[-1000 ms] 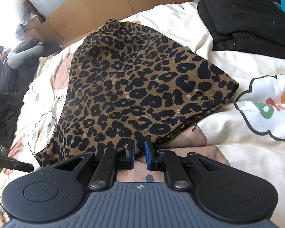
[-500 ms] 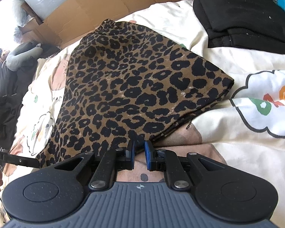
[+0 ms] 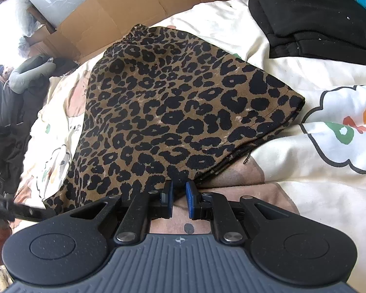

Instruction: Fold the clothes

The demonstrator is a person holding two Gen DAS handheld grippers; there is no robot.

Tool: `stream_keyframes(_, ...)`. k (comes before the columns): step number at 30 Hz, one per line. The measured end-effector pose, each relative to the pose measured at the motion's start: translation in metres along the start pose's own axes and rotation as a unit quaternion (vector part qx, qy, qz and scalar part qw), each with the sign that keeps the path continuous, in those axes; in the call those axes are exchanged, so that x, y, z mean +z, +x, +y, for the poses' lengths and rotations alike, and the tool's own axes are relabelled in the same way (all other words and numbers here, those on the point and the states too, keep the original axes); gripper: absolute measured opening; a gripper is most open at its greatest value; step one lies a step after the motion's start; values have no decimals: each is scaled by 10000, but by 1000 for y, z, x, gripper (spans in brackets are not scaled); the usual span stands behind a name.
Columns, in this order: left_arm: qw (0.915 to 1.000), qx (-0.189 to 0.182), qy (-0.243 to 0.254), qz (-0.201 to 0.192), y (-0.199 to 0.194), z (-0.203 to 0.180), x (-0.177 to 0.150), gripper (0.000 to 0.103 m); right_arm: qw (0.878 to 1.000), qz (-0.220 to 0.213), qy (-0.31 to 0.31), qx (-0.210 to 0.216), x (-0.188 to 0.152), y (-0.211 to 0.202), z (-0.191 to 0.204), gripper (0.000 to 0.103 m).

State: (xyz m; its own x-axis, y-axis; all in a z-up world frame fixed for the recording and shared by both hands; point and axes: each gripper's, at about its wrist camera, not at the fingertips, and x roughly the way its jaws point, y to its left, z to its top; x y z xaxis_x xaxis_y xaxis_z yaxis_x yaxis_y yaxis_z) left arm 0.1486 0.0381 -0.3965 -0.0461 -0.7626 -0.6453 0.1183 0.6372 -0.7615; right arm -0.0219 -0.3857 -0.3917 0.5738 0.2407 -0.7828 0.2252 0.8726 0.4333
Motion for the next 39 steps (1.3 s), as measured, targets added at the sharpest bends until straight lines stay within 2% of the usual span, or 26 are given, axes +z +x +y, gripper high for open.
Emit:
stream_keyframes(1, 10000, 21, 36, 50, 3, -1, -1, 32, 10000, 5, -12, -2, 0, 0, 0, 13)
stream_keyframes(2, 9999, 45, 72, 82, 4, -3, -3, 15, 10000, 6, -17, -10, 1, 0, -1, 13)
stream_keyframes(3, 9999, 45, 83, 85, 4, -3, -3, 6, 10000, 6, -9, -15, 1, 0, -1, 13)
stream_keyframes(5, 10000, 14, 33, 25, -1, -2, -3, 3, 10000, -6, 0, -21, 2, 0, -2, 13)
stream_keyframes(11, 9993, 292, 148, -178, -18, 1, -3, 2, 10000, -21, -2, -14, 2, 1, -3, 13)
stream_keyframes(15, 9981, 601, 126, 52, -3, 7, -6, 3, 9999, 91, -39, -116, 0, 5, -7, 13)
stream_keyframes(18, 9978, 612, 162, 189, 1, 4, -7, 6, 9998, 65, -32, -166, 2, 2, -12, 13)
stream_keyframes(23, 9967, 674, 359, 266, -11, -2, -6, 16, 9991, -233, 89, -339, 13, -11, -26, 13)
stream_keyframes(28, 9964, 632, 552, 112, -38, -7, -2, 16, 9957, -645, 238, -624, 30, -23, -47, 13)
stream_keyframes(32, 9955, 638, 694, -99, -56, -10, 9, 16, 9925, -804, 274, -879, 44, -24, -60, 13)
stream_keyframes(34, 9956, 580, 716, -185, -58, -12, 14, 16, 9911, -820, 281, -1013, 50, -21, -65, 18)
stream_keyframes(36, 9953, 525, 789, -177, -53, -16, 17, 16, 9908, -757, 261, -1090, 52, -15, -67, 37)
stream_keyframes(37, 9950, 513, 846, -156, -50, -19, 18, 16, 9909, -706, 216, -1130, 53, -12, -68, 42)
stream_keyframes(39, 9936, 525, 995, -85, -41, -23, 18, 16, 9906, -632, 172, -1204, 52, -6, -69, 42)
